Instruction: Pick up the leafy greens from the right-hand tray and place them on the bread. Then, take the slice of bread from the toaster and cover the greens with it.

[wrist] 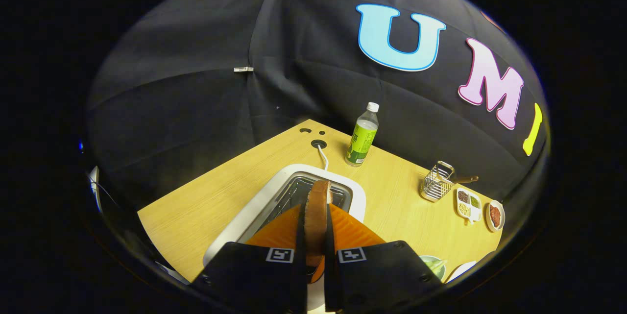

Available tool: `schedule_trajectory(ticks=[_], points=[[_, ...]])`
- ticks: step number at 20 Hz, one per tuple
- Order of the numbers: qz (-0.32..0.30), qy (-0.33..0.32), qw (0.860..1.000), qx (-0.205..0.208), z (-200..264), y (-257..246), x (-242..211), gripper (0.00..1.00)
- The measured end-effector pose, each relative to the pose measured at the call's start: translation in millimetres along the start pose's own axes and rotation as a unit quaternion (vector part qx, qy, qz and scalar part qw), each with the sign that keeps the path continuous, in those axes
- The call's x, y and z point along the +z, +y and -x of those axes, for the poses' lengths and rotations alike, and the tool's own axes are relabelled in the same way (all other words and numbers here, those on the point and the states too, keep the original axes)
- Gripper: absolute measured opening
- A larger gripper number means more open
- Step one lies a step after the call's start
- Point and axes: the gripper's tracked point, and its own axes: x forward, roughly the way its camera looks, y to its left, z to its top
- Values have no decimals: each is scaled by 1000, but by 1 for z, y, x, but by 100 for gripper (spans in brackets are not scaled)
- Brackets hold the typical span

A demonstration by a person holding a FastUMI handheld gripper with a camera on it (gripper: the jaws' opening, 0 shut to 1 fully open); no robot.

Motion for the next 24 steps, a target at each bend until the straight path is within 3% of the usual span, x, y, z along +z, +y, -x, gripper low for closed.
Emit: schedule_trajectory(ticks=[2,14,24], points=[[-15,7,1000,16,3,1,3,14],[-94,-51,994,26,56,-35,72,14],[-158,-68,985,-31,96,-149,56,14]])
